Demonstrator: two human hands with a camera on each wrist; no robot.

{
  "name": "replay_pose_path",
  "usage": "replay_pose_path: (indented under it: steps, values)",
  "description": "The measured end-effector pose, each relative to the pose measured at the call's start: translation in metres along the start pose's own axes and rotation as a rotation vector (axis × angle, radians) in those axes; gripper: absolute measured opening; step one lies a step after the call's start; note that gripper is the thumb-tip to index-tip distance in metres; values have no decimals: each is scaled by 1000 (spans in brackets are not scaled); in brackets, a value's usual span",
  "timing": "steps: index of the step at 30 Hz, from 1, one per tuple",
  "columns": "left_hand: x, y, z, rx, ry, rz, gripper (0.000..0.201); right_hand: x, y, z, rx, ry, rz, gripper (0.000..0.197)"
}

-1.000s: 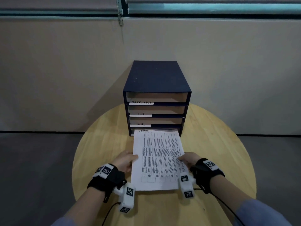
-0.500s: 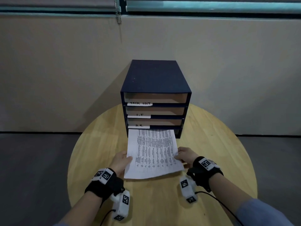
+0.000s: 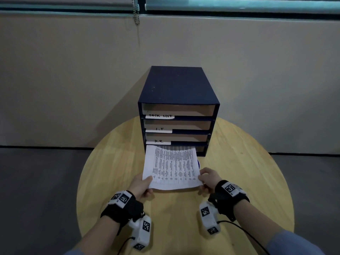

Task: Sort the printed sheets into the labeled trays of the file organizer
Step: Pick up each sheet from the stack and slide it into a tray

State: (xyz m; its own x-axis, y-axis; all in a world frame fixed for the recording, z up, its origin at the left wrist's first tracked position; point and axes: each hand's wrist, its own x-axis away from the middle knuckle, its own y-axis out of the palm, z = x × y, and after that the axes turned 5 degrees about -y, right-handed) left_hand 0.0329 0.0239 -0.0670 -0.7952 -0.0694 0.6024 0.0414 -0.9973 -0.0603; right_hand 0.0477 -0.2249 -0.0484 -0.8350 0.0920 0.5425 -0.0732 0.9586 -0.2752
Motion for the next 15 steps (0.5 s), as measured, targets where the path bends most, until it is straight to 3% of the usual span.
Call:
replay_pose_path:
  steps: [6,11,15]
  values:
    - [-25,11,34,221,-48,6,31,-36,3,-13,-354,62,140,9]
    - [-56,13,56,521,-75,-102,42,-73,-4,-25,-542,33,133,11]
    - [-76,22,67,592,-20,-162,52,-91,-1,-47,-702,-17,92,17]
